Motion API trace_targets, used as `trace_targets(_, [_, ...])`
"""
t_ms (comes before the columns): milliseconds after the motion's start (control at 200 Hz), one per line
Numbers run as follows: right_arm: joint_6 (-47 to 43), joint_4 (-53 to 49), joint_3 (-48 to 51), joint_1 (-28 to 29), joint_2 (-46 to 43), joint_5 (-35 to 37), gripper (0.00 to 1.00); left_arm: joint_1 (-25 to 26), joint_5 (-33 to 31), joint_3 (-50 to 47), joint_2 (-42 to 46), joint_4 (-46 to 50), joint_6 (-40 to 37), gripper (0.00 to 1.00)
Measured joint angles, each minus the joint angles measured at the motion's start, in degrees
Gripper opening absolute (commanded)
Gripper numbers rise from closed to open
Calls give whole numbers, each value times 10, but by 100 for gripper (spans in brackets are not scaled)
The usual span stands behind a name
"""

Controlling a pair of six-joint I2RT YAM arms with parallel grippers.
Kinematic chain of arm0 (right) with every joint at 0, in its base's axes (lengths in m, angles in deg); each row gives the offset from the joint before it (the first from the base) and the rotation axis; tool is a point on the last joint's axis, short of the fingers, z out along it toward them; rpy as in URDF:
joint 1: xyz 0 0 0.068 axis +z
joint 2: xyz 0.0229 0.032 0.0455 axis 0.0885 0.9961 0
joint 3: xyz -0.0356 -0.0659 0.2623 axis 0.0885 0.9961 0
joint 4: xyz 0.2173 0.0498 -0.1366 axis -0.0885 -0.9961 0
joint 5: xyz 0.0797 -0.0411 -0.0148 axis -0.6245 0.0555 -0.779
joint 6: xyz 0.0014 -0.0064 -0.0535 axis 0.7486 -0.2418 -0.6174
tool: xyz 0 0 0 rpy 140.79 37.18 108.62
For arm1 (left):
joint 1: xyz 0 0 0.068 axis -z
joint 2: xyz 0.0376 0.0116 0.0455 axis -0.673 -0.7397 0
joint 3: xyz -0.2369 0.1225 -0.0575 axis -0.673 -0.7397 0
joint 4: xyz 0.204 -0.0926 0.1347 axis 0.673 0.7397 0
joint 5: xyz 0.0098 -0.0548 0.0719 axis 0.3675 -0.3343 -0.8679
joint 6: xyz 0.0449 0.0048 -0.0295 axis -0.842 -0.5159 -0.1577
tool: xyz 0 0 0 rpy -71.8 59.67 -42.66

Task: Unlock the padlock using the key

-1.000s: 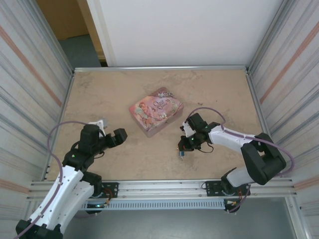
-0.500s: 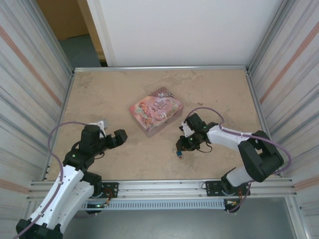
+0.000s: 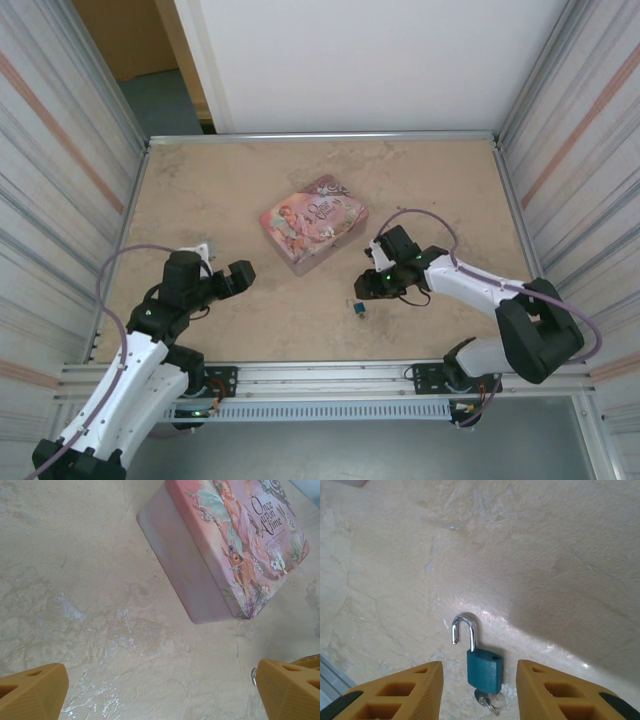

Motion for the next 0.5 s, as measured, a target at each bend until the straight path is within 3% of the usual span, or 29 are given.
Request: trace_targets(501, [-15, -29, 18, -71, -219, 56, 68, -15, -21, 22, -23, 7, -13, 98])
